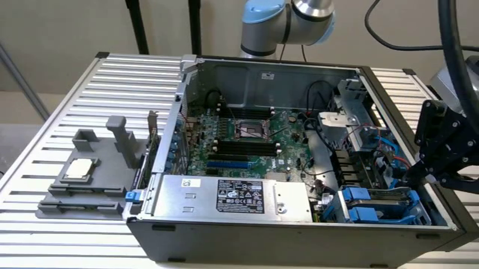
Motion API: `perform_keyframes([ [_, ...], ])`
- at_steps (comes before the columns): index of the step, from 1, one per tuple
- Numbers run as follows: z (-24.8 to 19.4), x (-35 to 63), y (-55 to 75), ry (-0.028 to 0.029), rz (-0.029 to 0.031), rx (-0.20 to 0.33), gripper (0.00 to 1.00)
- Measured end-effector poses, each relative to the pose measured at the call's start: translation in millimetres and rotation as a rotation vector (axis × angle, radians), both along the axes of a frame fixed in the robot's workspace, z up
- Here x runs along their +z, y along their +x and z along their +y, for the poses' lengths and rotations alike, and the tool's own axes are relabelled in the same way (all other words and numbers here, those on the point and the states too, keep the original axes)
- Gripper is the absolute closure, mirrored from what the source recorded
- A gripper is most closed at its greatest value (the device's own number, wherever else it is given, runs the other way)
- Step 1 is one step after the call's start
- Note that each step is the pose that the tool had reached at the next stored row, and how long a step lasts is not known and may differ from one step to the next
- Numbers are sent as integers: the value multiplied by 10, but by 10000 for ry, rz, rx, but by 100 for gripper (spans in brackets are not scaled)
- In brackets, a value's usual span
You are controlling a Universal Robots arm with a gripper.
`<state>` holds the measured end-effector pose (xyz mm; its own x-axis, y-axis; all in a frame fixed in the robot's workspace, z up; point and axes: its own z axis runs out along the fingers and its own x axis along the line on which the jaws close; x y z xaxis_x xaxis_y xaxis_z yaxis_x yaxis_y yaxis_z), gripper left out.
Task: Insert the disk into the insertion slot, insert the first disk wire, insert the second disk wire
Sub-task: 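Insert the first disk wire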
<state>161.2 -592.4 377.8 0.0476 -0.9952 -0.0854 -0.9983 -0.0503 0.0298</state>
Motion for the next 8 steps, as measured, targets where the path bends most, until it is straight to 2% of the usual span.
perform_keyframes([
  [2, 25, -37, 1, 0, 0, 0, 81],
  [4, 72, -73, 1, 2, 1, 1, 81],
  [8, 222, -145, 1, 1, 0, 1, 81],
])
